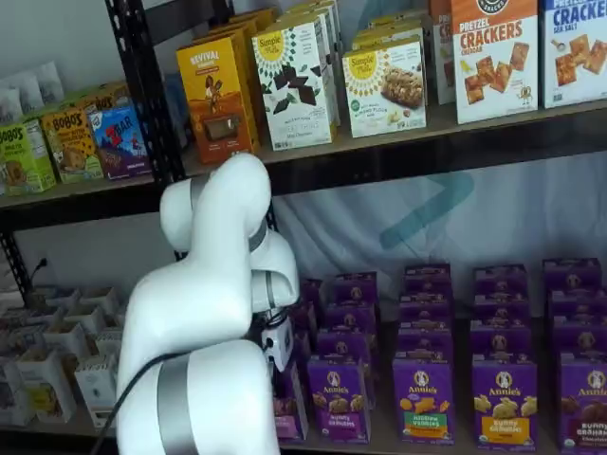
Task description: Pick up the purple box with a pink patch in the middle, on the bottom shelf, the first box from the left
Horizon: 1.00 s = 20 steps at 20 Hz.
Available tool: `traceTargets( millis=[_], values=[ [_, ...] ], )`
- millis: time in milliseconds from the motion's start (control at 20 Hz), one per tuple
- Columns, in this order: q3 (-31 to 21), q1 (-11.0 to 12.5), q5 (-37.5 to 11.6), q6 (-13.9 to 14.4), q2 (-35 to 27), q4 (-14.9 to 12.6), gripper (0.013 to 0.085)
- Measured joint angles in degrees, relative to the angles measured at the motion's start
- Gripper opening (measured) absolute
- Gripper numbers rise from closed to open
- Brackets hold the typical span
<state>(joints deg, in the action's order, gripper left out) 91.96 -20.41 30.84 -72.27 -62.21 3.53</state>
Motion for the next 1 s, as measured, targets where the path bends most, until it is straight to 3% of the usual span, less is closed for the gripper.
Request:
traceTargets(
  millis=[100, 450, 750, 1000],
  values=[
    [-0.24, 0.04, -0.2, -0.29, 0.18, 0.28, 0.057],
    [-1.46, 0.15, -0.59, -0.57, 1.08, 0.47, 0.041],
    [-2.24, 0.25, -0.36, 0.07, 1.71, -0.39, 0.041],
    [-3.47, 0.32, -1.09, -0.66, 2.47, 0.34, 0.029]
  ],
)
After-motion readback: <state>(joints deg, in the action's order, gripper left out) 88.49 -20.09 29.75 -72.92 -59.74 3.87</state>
